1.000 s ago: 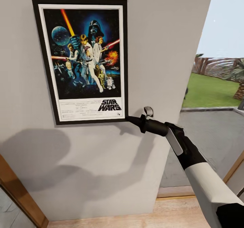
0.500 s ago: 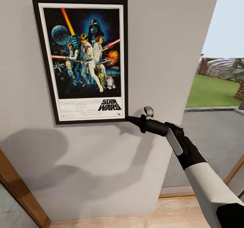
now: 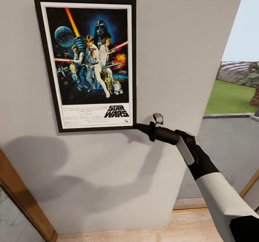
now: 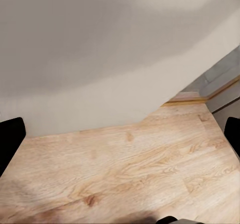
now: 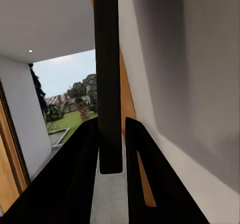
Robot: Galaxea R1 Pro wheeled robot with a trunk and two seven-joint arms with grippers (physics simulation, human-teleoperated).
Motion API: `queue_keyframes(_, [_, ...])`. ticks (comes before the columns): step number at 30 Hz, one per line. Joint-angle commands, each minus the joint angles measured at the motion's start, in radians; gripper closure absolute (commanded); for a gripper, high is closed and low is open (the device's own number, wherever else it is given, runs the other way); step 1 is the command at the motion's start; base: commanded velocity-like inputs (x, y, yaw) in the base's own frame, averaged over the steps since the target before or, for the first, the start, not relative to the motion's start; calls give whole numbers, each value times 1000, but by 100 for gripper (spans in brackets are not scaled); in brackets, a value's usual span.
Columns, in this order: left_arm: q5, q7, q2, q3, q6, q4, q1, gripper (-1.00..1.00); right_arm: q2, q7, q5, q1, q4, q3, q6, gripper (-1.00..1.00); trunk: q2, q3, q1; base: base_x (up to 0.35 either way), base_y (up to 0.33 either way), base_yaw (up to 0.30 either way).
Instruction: Pick up the poster from the kitchen countertop and hang it on one of the wall nails in the kitchen.
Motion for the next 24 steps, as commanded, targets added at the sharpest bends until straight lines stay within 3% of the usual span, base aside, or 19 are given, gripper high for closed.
queue_keyframes(1, [2, -1, 0, -1, -7, 0, 0, -100, -1, -33, 12, -1, 4, 5, 6, 100, -2, -2, 1, 0, 143, 0])
queue_keyframes(15, [2, -1, 0, -1, -7, 0, 0, -100, -1, -33, 12, -1, 7, 5, 6, 100, -2, -2, 1, 0, 41, 0])
queue_keyframes(24, [2, -1, 0, -1, -7, 0, 0, -100, -1, -33, 12, -1, 9, 5, 6, 100, -2, -2, 1, 0, 136, 0])
